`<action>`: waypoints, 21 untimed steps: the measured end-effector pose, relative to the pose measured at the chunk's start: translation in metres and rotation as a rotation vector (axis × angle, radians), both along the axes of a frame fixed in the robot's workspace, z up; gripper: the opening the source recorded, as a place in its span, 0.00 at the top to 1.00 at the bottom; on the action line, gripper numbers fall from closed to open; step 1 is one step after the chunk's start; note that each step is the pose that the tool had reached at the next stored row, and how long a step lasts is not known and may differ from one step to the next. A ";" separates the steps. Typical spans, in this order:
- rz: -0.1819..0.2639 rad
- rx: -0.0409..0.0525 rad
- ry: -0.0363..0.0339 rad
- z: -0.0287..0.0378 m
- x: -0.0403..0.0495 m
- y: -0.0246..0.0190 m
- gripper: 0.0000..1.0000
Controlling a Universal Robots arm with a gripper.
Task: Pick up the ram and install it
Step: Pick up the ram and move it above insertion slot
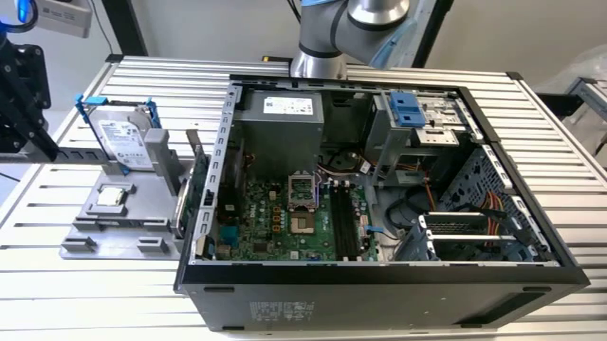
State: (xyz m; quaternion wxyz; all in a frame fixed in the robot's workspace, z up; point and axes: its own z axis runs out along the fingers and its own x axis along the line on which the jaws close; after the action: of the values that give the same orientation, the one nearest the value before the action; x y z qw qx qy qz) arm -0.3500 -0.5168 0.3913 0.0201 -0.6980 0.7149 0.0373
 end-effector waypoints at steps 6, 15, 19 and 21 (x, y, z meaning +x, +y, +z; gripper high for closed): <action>0.000 0.0000 0.0000 0.0007 0.0000 0.0000 1.00; 0.000 0.0000 0.0000 0.0013 0.0027 0.0012 1.00; 0.000 0.0000 0.0000 0.0016 0.0068 0.0022 1.00; 0.000 -0.0001 0.0000 0.0018 0.0090 0.0027 1.00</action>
State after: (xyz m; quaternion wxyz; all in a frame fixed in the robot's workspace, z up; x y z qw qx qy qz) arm -0.3409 -0.5141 0.3931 0.0200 -0.6980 0.7148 0.0373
